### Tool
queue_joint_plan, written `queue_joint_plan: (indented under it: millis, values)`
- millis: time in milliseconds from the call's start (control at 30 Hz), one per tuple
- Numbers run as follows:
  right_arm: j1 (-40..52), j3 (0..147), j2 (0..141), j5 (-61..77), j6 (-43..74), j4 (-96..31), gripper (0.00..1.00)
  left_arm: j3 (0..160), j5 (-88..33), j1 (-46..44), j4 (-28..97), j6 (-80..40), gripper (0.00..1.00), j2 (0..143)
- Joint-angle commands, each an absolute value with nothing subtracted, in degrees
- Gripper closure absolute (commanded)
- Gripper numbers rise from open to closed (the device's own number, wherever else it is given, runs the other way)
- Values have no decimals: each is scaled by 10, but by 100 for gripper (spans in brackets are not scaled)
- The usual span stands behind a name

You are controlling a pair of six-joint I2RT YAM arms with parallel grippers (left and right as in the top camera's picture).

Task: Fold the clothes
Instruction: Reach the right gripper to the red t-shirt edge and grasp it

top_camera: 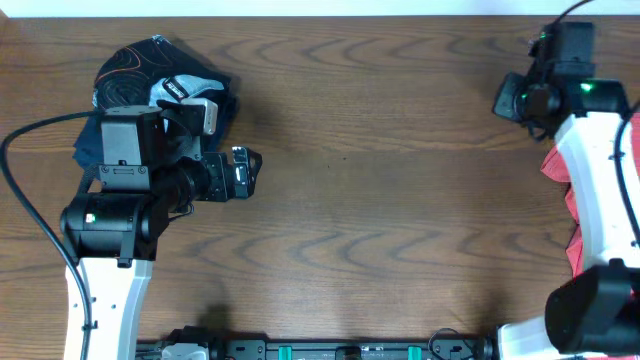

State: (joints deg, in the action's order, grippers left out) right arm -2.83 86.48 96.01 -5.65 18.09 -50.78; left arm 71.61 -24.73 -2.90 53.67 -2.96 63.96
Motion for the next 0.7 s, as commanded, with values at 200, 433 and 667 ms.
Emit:
queue_joint_plan:
  millis: [200,433,667]
  values:
    - [-130,853,1077,-116,202,-526,61,726,-253,-30,554,-26,2,640]
    - [-174,853,1180,-110,230,-530,62,726,-252,-30,554,-26,2,640]
    - [-200,853,1225,-101,231,-528,66,726,-252,-30,554,-26,2,640]
